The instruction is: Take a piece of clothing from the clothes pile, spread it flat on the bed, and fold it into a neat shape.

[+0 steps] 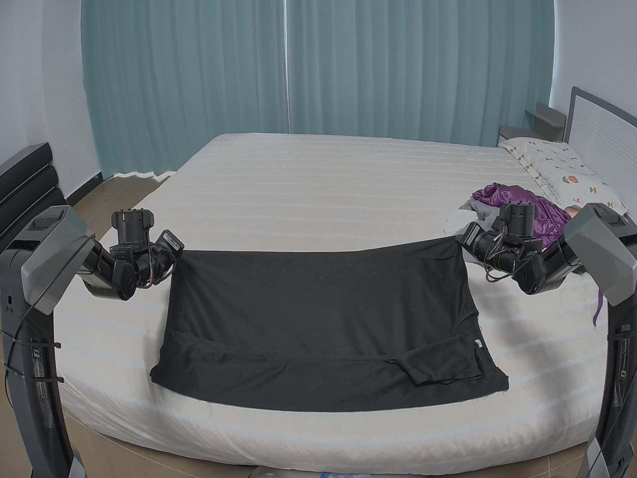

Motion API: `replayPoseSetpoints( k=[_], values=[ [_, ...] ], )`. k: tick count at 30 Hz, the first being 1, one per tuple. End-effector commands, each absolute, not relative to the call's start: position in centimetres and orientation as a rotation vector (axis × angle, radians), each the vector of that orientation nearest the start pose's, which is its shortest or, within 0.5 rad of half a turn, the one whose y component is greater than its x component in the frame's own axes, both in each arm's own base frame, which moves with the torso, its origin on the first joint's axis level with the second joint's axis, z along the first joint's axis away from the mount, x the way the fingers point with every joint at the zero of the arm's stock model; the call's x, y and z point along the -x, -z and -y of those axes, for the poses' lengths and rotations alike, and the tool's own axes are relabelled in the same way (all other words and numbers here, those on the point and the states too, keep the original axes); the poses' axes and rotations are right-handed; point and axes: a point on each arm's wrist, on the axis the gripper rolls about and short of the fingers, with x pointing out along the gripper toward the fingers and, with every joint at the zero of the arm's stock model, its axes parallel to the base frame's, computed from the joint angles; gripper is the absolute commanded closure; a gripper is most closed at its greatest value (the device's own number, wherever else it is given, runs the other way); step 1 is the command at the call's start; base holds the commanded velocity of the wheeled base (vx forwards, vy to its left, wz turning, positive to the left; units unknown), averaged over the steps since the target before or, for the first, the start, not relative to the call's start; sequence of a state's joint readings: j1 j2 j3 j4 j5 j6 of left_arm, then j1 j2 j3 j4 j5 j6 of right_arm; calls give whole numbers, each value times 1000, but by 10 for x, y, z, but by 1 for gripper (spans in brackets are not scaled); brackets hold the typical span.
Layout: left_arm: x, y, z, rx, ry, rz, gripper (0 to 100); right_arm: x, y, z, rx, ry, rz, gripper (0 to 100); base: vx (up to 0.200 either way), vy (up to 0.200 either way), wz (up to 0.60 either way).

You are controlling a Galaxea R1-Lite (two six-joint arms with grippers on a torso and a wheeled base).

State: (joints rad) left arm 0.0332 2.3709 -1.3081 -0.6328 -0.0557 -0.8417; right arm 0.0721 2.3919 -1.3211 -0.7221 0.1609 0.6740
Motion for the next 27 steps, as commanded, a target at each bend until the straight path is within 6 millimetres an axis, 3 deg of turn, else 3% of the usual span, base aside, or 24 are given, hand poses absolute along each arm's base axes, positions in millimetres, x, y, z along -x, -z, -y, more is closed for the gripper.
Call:
replayPoseSetpoints(
  k=[1,6,11,27],
  values=[
    [-459,-52,-16,849,-160,-408,100,-463,-60,-36,-684,-107,-396,100,0,0,0],
    [-459,-51,-15,847,-161,-413,100,-461,-59,-30,-688,-93,-403,100,0,0,0],
    [-460,-53,-16,849,-159,-405,100,-459,-70,-22,-695,-103,-382,100,0,0,0],
    [-456,-50,-16,840,-165,-423,100,-447,-49,-22,-698,-110,-481,100,0,0,0]
  ],
)
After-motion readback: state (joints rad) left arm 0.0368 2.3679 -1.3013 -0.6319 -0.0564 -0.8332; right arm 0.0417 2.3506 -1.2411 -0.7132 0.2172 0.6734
